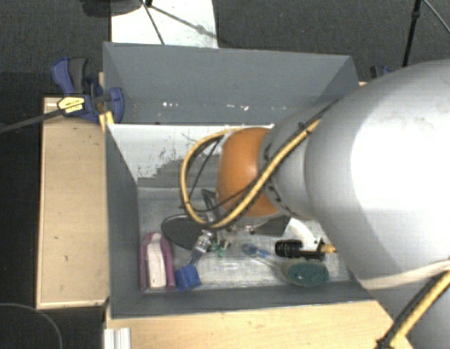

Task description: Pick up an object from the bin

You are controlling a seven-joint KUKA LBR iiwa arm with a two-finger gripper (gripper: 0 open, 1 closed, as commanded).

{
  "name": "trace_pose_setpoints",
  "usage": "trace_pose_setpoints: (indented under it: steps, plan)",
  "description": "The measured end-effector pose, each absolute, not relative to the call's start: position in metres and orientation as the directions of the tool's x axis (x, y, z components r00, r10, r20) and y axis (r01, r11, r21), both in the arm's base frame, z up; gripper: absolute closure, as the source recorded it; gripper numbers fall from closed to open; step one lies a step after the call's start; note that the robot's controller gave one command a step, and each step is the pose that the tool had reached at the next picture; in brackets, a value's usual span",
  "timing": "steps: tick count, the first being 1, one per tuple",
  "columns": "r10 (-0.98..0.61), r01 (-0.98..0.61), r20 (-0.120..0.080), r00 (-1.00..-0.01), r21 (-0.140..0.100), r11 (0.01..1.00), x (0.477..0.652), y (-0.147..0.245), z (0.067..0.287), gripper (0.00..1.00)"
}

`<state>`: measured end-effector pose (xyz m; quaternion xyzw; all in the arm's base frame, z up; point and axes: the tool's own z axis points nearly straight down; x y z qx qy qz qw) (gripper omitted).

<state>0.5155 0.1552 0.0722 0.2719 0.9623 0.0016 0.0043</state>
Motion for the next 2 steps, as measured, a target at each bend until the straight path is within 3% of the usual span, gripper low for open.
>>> trace_pose_setpoints:
  steps: [1,2]
  plan:
    - [0.520,0.520,-0.013,-0.854,0.008,0.854,0.517,0.154,0.075,1.00]
    - [0.339,0.339,-0.007,-0.941,0.005,0.941,0.506,0.160,0.255,1.00]
